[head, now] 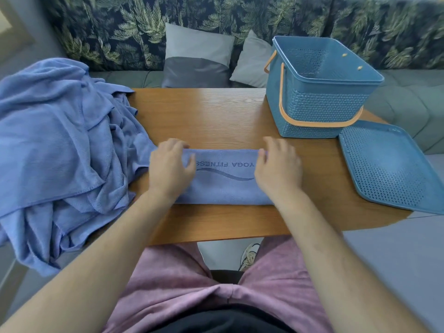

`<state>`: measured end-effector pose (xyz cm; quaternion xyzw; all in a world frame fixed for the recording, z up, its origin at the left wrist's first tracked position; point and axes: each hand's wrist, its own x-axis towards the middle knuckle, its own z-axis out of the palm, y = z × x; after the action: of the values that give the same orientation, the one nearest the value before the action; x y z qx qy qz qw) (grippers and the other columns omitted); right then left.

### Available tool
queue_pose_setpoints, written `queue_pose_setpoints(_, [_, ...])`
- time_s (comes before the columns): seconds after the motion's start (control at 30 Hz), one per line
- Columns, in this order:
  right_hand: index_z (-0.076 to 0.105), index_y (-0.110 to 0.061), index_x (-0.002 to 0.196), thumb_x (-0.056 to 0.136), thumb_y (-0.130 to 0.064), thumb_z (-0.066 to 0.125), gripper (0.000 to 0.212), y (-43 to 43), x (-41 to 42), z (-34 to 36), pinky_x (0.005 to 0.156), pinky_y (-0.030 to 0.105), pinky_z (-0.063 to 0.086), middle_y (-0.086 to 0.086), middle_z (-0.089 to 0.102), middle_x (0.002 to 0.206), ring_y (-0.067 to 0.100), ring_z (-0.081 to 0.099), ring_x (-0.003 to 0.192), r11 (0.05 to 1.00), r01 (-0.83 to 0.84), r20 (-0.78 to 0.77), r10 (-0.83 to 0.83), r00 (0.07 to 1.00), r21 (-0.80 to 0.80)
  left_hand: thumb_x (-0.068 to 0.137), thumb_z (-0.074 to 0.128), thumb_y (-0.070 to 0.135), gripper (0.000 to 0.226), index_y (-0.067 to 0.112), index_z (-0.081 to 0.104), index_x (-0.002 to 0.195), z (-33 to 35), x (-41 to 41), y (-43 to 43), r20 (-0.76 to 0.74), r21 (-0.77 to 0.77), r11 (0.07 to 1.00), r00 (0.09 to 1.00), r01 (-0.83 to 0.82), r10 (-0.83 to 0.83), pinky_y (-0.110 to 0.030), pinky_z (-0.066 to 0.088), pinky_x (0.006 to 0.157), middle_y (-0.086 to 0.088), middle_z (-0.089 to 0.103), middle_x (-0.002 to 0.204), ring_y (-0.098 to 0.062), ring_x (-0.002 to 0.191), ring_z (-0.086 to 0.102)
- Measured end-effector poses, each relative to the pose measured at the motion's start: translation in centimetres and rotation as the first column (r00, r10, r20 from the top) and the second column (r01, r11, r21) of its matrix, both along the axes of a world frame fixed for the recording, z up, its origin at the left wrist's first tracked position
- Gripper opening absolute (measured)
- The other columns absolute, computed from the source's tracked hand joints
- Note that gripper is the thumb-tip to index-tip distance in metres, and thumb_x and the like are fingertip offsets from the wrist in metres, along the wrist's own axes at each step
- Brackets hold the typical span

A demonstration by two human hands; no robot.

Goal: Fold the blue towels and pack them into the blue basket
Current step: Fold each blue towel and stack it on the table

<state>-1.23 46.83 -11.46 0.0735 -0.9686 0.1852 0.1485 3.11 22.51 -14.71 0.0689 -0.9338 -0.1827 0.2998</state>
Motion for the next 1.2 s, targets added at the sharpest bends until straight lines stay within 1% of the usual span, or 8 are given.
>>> queue_pose_setpoints(0.13, [0.041,-0.019,0.153,0.103,-0.030,0.029,0.053,-5.7,2.7,-2.5,0.121,0.047,0.025,0.006,0.035,0.162,0.029,0.025,0.152,0.957,-0.288,0.114,0.282,0.952,0.039,0.090,0.037,0.048,0.062,0.018,0.057,0.141,-0.9,-0.6,3.5,0.295,0.015,0.946,0.903,0.324,-0.314,-0.046,0.034,0.116,-0.004,0.053,0.149,-0.032,0.142,0.042])
queue_pose_setpoints(0.4, [0.014,-0.030,0.162,0.106,-0.054,0.015,0.061,-2.8,1.8,-4.6,0.126,0.040,-0.007,-0.006,0.000,0.170,0.016,-0.007,0.157,0.966,-0.216,0.332,0.160,0.930,0.139,0.081,0.008,0.085,0.083,0.050,0.016,0.156,-1.3,-0.5,-0.4,0.591,-0.062,0.977,0.797,0.202,-0.128,-0.044,0.001,0.126,0.013,0.006,0.168,-0.021,0.156,-0.002])
queue_pose_setpoints(0.53, [0.020,-0.028,0.162,0.107,-0.049,0.021,0.058,-2.0,1.8,-4.5,0.127,0.040,-0.003,-0.002,0.005,0.171,0.020,-0.003,0.157,0.976,-0.184,0.320,0.140,0.937,0.113,0.092,0.015,0.079,0.072,0.048,0.014,0.157,-1.3,-0.4,-0.8,0.596,-0.108,0.973,0.797,0.202,-0.099,-0.044,0.000,0.126,0.008,0.005,0.169,-0.022,0.156,-0.002])
queue_pose_setpoints(0.7, [0.071,-0.023,0.116,0.095,-0.040,0.053,0.033,-4.4,5.2,-3.8,0.098,0.047,0.044,0.002,0.060,0.129,0.028,0.050,0.121,0.968,-0.252,-0.047,0.252,0.967,0.021,0.092,0.018,0.071,0.069,0.046,0.022,0.156,-1.0,0.2,-0.3,0.492,-0.084,0.902,0.805,0.423,-0.332,-0.044,0.003,0.126,0.013,0.009,0.168,-0.021,0.156,0.001])
queue_pose_setpoints(0.9, [0.071,-0.030,0.116,0.096,-0.041,0.056,0.028,-4.4,5.5,-4.7,0.094,0.041,0.039,-0.004,0.062,0.126,0.026,0.053,0.117,0.974,-0.222,0.029,0.221,0.975,0.041,0.094,0.029,0.072,0.064,0.045,0.037,0.151,-1.0,1.6,1.1,0.538,-0.108,0.956,0.825,0.271,-0.174,-0.043,0.019,0.122,0.008,0.030,0.163,-0.025,0.151,0.023])
queue_pose_setpoints(1.0, [0.075,-0.029,0.109,0.090,-0.022,0.064,0.023,-2.5,4.2,-4.0,0.098,0.043,0.039,0.003,0.061,0.135,0.032,0.053,0.123,0.972,-0.212,-0.017,0.215,0.977,0.100,0.084,0.022,0.078,0.072,0.040,0.062,0.130,-0.1,3.2,2.0,0.441,-0.264,0.944,0.895,0.198,-0.064,-0.041,0.037,0.093,0.001,0.060,0.118,-0.030,0.109,0.052])
queue_pose_setpoints(1.07, [0.076,-0.026,0.107,0.087,-0.014,0.064,0.027,-1.2,4.4,-3.1,0.095,0.043,0.041,0.002,0.058,0.140,0.029,0.051,0.127,0.953,-0.281,-0.050,0.288,0.956,0.108,0.085,0.030,0.074,0.063,0.033,0.071,0.110,0.1,4.3,2.4,0.335,-0.292,0.939,0.939,0.184,-0.080,-0.039,0.036,0.081,0.001,0.054,0.093,-0.028,0.092,0.052])
queue_pose_setpoints(1.2, [0.070,-0.030,0.121,0.095,-0.037,0.060,0.029,0.6,6.2,-3.1,0.106,0.041,0.040,-0.007,0.054,0.145,0.019,0.045,0.134,0.908,-0.419,0.070,0.418,0.906,-0.007,0.088,0.035,0.067,0.057,0.039,0.063,0.129,-1.4,5.9,2.4,0.321,-0.164,0.925,0.905,0.343,-0.278,-0.039,0.038,0.096,0.011,0.056,0.131,-0.020,0.127,0.046])
